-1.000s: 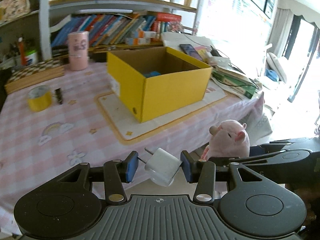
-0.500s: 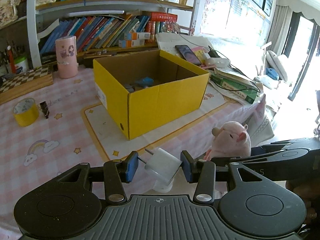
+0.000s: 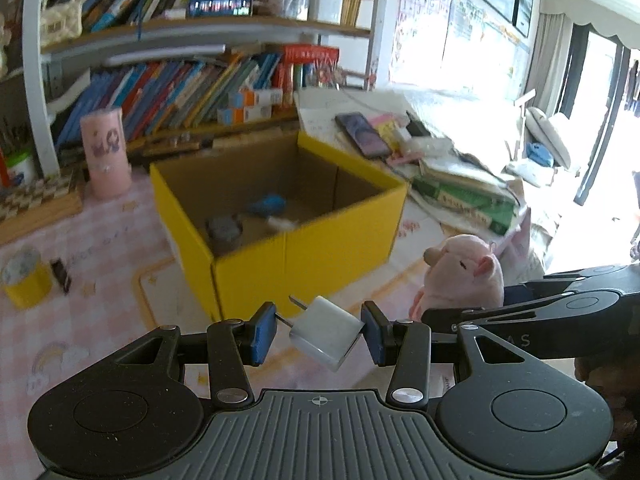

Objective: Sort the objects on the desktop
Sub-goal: 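Carry the white plug and pink pig toward the yellow box with both grippers, then open the left gripper to drop the plug in the box while the right gripper lowers the pig inside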

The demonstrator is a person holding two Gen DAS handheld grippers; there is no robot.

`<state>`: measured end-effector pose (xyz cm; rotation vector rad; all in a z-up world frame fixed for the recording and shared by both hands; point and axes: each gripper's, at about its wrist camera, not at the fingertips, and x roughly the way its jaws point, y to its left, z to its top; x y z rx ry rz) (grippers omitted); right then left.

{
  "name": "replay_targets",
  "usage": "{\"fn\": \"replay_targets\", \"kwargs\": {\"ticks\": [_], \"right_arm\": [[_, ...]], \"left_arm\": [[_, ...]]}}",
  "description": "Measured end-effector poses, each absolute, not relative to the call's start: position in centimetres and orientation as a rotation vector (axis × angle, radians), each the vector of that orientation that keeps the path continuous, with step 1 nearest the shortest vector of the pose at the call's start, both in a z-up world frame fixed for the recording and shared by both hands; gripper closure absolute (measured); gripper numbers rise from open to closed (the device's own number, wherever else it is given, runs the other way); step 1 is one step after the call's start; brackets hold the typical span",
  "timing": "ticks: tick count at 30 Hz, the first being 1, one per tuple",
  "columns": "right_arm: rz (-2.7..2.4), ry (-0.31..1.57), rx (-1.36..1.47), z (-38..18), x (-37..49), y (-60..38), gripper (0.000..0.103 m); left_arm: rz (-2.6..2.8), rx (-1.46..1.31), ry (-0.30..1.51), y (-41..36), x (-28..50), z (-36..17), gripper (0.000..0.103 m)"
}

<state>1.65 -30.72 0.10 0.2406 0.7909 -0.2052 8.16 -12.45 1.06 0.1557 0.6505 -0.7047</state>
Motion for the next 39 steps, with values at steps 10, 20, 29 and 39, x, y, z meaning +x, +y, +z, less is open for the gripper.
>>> {"fn": "replay_targets", "kwargs": {"ticks": [10, 20, 29, 39], "right_arm": [[-0.158, 0.596, 0.173, 5.2, 6.0, -35.1, 0.045], [-0.059, 0.502, 0.121, 7.3, 11.6, -37.8, 0.045], [0.058, 0.555, 0.076, 5.2, 15.5, -37.6, 0.045], [0.189, 0.663, -0.019, 2.3, 19.5, -36.1, 0.044]], "left_arm": [[-0.612, 0.135, 0.512, -15.9, 11.7, 4.2, 0.058], [-0.456, 0.176, 0.515, -18.9, 16.6, 2.5, 0.058], [-0.396, 0.210, 0.673, -20.2, 18.5, -1.7, 0.058], [-0.361, 0.209, 0.706, -20.9, 19.8, -2.2, 0.056]]}}
